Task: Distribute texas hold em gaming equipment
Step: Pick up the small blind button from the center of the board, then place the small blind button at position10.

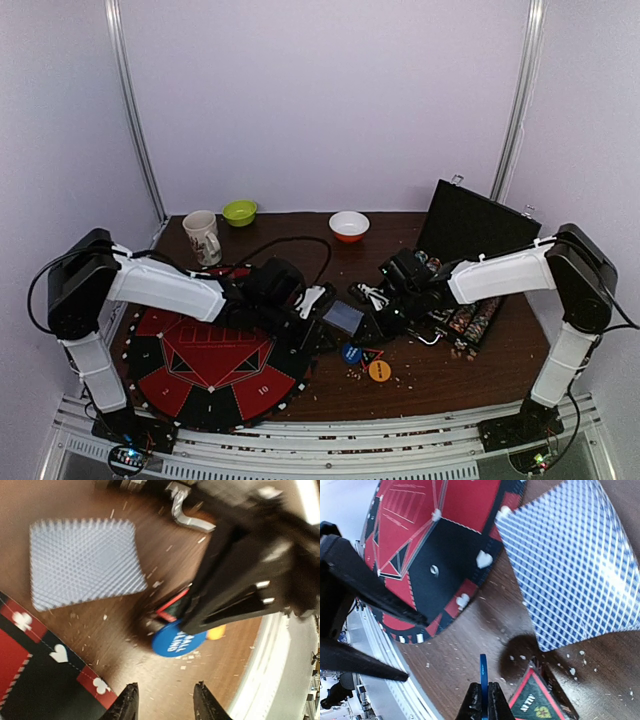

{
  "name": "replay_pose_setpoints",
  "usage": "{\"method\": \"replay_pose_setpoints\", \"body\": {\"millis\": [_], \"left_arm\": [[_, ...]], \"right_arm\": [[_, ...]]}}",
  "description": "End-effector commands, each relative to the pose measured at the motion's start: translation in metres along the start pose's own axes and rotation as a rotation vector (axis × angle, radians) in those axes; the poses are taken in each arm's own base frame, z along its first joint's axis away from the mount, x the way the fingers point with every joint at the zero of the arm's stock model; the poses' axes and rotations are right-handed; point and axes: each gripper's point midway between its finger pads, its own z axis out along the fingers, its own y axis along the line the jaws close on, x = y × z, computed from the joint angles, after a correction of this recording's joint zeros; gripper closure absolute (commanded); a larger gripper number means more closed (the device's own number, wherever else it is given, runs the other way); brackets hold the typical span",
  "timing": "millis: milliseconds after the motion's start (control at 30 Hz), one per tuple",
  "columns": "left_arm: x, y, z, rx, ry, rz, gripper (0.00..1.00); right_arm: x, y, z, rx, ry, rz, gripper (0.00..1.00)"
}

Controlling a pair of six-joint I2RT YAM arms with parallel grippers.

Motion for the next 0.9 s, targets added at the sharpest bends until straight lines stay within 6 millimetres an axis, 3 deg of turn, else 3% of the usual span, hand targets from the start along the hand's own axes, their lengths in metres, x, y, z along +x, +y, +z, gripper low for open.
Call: {"method": "replay_pose_setpoints", "body": {"millis": [0,167,267,400,500,667,867], "left_arm": [[-0.031,-0.006,-0.037,-0.049,-0.074,0.073,0.6],[-0.052,0.012,-0.084,-0.143,-0.157,0.053,0.59],[-0.066,0.04,-0.12,-0.256,-0.228,0.004,0.58],[-0.074,0.077,-0.173,-0.396,-0.329,-0.067,0.53],[-0.072,0.091,-0.194,-0.469,-0.354,-0.075,0.48],[-0.065,0.095,-0.197,-0.479,-0.341,-0.081,0.46],[-0.063,0.097,-0.194,-0.48,-0.332,-0.078,0.46]], "right_arm": [[-0.018,0.03,-0.024,-0.015,-0.032,-0.052,1.0],[-0.025,0.064,-0.019,-0.057,-0.044,-0.076,1.0],[-0.024,0.101,0.002,-0.14,-0.052,-0.095,1.0],[-0.033,0.124,0.029,-0.171,-0.073,-0.092,1.0],[-0.041,0.126,0.052,-0.205,-0.088,-0.056,1.0],[-0.035,0.105,0.09,-0.158,-0.028,-0.014,1.0],[-0.018,0.073,0.102,-0.042,0.026,0.005,1.0]]}}
